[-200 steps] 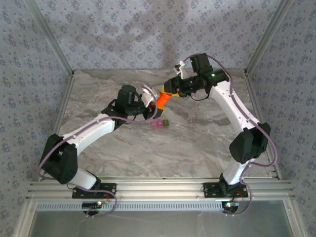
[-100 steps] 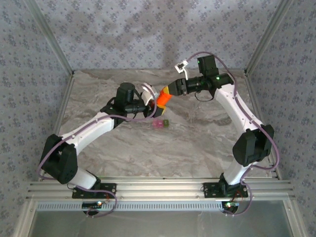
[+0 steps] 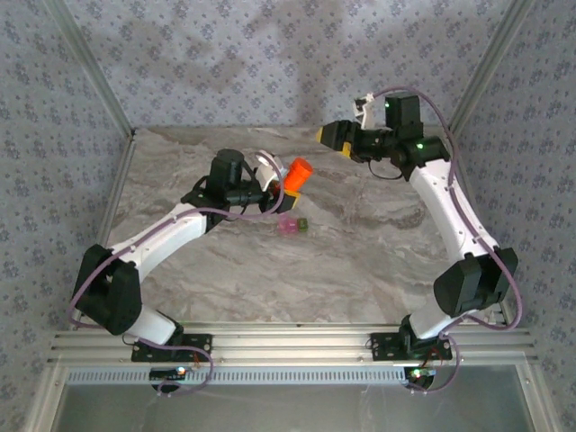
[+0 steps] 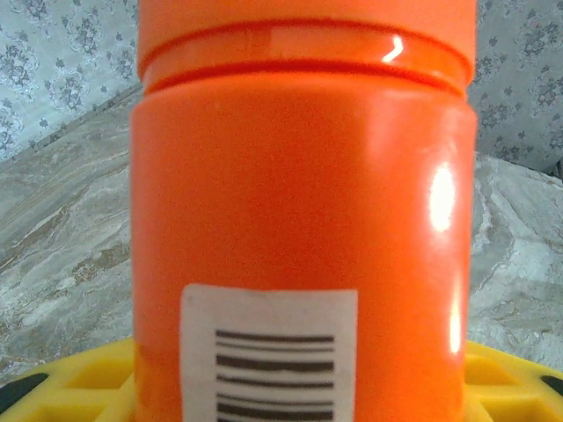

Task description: Sort the pills into containers

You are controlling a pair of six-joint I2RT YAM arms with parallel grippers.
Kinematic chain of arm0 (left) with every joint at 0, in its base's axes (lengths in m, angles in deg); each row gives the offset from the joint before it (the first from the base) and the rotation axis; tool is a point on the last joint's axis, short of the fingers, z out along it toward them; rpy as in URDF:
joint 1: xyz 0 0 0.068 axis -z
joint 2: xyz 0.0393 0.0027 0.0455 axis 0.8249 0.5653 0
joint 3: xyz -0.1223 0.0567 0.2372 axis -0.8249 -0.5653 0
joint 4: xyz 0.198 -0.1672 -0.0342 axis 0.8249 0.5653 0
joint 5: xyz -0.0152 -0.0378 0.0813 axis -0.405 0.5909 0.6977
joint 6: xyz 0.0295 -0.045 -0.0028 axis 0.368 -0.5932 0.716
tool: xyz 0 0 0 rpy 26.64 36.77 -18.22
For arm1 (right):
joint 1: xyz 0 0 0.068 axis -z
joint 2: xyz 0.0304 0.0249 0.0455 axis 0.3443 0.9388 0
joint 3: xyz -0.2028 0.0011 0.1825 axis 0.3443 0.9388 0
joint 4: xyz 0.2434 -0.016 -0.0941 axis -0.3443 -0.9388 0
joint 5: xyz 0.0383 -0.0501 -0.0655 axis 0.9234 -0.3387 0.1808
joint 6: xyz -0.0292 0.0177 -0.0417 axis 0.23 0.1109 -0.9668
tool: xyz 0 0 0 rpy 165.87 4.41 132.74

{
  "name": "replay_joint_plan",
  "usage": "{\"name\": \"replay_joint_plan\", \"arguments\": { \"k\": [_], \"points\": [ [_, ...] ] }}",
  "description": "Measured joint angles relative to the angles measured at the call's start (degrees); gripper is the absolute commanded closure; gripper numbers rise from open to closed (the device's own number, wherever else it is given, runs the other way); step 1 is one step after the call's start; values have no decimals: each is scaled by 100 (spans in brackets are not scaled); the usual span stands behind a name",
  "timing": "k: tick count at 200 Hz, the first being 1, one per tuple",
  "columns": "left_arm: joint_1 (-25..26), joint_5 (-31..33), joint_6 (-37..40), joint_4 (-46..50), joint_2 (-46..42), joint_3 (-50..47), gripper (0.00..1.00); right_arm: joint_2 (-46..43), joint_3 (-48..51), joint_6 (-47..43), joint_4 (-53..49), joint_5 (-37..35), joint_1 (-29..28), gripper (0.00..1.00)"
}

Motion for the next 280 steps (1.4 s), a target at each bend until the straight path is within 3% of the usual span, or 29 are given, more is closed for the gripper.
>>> {"name": "replay_joint_plan", "arguments": {
  "k": [45, 112, 152, 193, 243, 263, 280],
  "points": [
    [0, -59, 35, 70, 85, 122, 100, 219, -170, 162, -470, -457, -407, 22],
    [0, -76, 35, 81, 94, 122, 100, 396, -227, 160, -605, -525, -824, 26],
    [0, -76, 35, 85, 140, 125, 100, 396, -225, 118, -614, -496, -872, 43],
    [0, -103, 39, 179, 146, 125, 100, 396, -168, -57, -564, -293, -870, 49],
    [9, -227, 70, 216, 146, 125, 100, 398, 170, -1705, -201, 835, -560, 48],
    [17, -227, 68, 225, 146, 125, 100, 428, 413, -1969, 216, 1427, -369, 46],
    [20, -221, 55, 199, 146, 125, 100, 492, 446, -2044, 365, 1735, -304, 28]
  ]
}}
